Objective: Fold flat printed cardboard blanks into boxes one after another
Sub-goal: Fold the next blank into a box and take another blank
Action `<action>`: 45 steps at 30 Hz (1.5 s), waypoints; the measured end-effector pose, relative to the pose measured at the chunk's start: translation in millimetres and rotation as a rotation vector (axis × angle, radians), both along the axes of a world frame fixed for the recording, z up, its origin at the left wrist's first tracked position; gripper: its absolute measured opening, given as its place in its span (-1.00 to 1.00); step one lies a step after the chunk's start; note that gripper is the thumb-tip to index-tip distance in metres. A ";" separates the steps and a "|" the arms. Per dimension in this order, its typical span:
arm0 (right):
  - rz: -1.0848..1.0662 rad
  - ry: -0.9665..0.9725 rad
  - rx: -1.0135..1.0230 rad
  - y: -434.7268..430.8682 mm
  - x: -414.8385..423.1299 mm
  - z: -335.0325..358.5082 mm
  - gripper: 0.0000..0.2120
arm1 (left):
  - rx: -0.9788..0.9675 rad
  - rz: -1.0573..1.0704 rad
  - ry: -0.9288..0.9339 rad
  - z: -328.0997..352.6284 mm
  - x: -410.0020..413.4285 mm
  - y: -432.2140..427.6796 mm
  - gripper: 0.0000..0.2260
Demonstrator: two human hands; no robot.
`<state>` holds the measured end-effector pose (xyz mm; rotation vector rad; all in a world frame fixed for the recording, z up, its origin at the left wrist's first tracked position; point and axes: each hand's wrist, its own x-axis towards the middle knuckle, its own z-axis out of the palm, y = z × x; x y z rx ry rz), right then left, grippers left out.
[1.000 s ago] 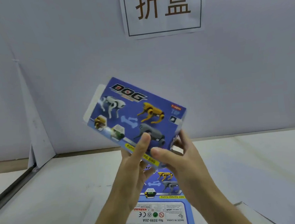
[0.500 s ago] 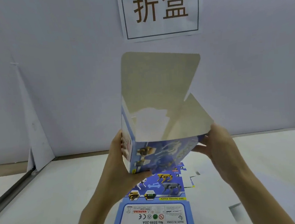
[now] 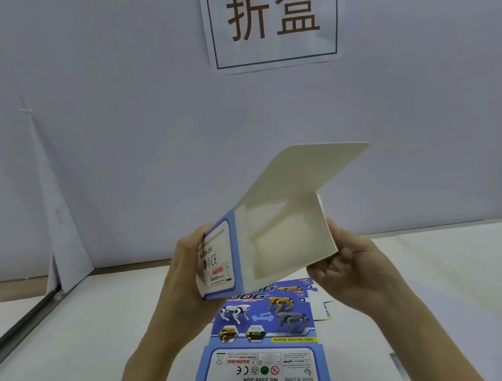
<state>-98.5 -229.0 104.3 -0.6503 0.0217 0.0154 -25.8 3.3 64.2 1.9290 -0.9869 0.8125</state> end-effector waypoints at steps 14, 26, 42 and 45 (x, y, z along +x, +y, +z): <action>-0.299 -0.244 -0.471 -9.8 -3.3 5.3 -0.86 | -0.479 -0.204 0.640 47.7 -41.5 -12.2 -0.68; -0.027 0.106 -0.035 -3.7 5.8 -6.9 -0.78 | -0.840 -0.552 0.912 29.7 -29.9 -26.7 -0.78; -0.539 -0.234 -0.948 -6.2 -24.4 23.9 -0.58 | 0.006 0.241 -0.204 1.3 -4.6 -15.7 0.19; -0.609 -0.547 -0.837 -15.2 -28.3 26.5 -0.73 | 0.111 0.167 -0.278 3.3 -1.9 -6.0 0.21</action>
